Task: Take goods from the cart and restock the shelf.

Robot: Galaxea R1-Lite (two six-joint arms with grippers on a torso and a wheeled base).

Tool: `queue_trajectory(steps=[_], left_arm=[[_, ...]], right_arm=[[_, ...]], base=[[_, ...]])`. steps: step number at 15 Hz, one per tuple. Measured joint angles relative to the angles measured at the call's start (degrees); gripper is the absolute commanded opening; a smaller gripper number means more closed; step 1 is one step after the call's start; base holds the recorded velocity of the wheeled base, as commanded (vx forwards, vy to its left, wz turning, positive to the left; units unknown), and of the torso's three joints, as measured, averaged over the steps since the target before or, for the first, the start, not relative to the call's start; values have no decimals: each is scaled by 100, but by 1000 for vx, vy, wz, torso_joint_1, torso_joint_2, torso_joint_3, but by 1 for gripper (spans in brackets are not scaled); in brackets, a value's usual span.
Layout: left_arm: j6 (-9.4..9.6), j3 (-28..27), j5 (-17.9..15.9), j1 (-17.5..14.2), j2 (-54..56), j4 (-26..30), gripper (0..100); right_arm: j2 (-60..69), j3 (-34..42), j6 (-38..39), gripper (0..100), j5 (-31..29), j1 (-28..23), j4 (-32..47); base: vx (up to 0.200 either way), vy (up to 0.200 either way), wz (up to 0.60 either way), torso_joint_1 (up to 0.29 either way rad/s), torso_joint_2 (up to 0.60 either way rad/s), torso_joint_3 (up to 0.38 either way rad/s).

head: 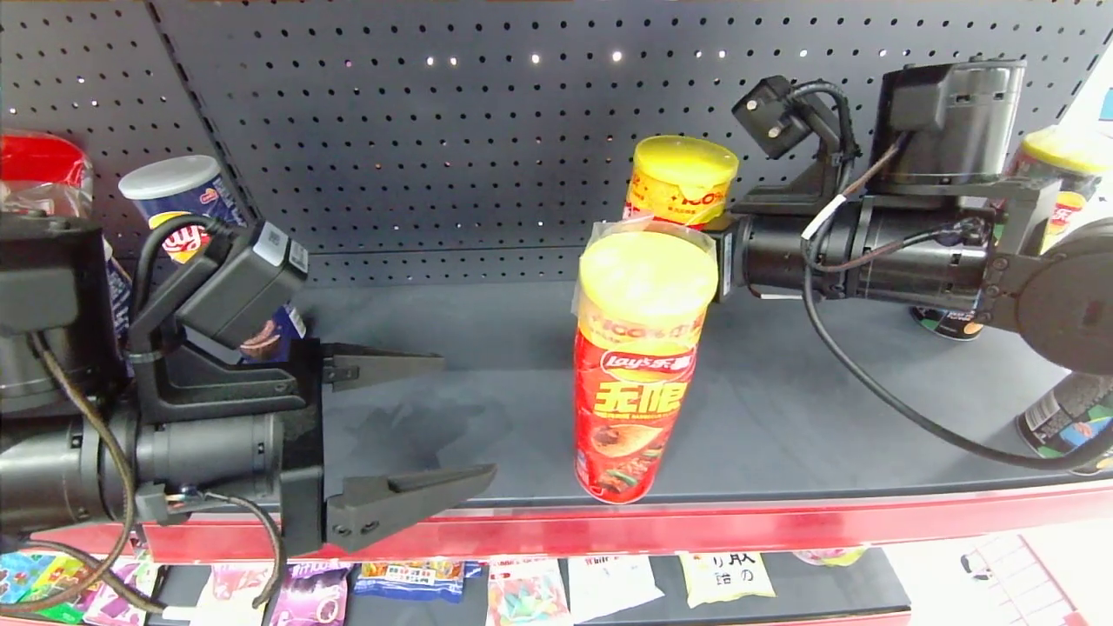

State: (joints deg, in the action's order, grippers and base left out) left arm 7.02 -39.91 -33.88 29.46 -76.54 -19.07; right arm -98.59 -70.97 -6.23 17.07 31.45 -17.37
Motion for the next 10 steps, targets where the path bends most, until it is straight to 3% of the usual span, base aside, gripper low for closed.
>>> queue_trajectory(steps=[10], left_arm=[[0,-11,5,-69,37,2,100]], right_arm=[[121,215,65,0,-5,162,5]], base=[[0,0,0,0,0,0]])
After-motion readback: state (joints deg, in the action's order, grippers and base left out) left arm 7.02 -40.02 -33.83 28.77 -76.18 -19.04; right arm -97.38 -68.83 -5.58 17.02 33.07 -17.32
